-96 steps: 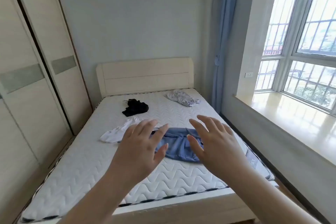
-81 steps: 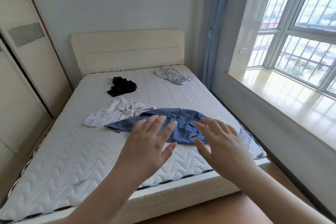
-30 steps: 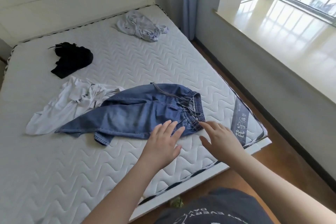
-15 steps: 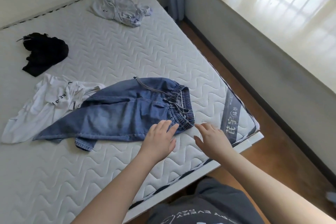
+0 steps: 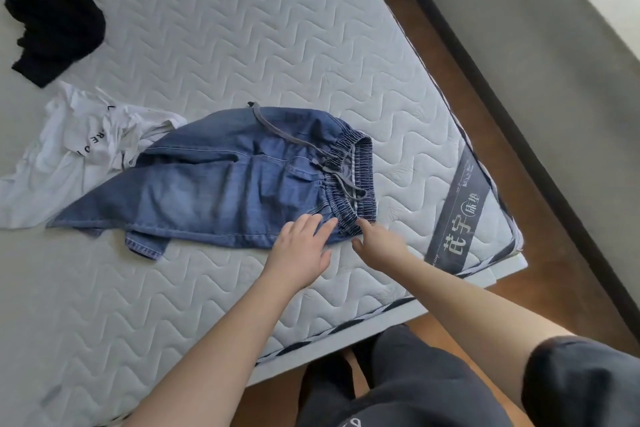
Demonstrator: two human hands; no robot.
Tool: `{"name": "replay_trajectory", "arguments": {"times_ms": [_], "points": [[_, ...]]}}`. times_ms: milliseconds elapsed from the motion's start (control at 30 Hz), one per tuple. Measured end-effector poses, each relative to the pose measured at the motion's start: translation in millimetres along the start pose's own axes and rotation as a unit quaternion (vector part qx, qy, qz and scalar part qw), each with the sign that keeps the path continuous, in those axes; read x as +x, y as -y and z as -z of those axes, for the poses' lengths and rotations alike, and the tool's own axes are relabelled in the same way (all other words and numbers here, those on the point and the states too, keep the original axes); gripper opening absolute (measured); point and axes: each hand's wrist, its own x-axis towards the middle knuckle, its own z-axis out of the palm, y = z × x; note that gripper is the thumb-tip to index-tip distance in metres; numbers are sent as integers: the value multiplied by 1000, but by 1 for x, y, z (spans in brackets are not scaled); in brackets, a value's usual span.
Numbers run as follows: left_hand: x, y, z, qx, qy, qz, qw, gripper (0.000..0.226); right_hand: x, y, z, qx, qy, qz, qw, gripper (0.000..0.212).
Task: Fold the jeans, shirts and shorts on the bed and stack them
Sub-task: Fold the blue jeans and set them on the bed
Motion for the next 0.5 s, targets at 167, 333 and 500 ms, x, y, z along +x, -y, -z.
{"name": "replay_trajectory", "arguments": {"times_ms": [167,333,500], "points": [[13,9,-26,-29,23,33,999,64,45,-10,-20,74,59,-65,993,54],[14,18,-43,-56,20,63,996,62,75,-6,-33,162,84,-125,975,70],[1,24,-50,-80,19,85,993,59,88,7,-42,385,109,-235,886,62]]}}
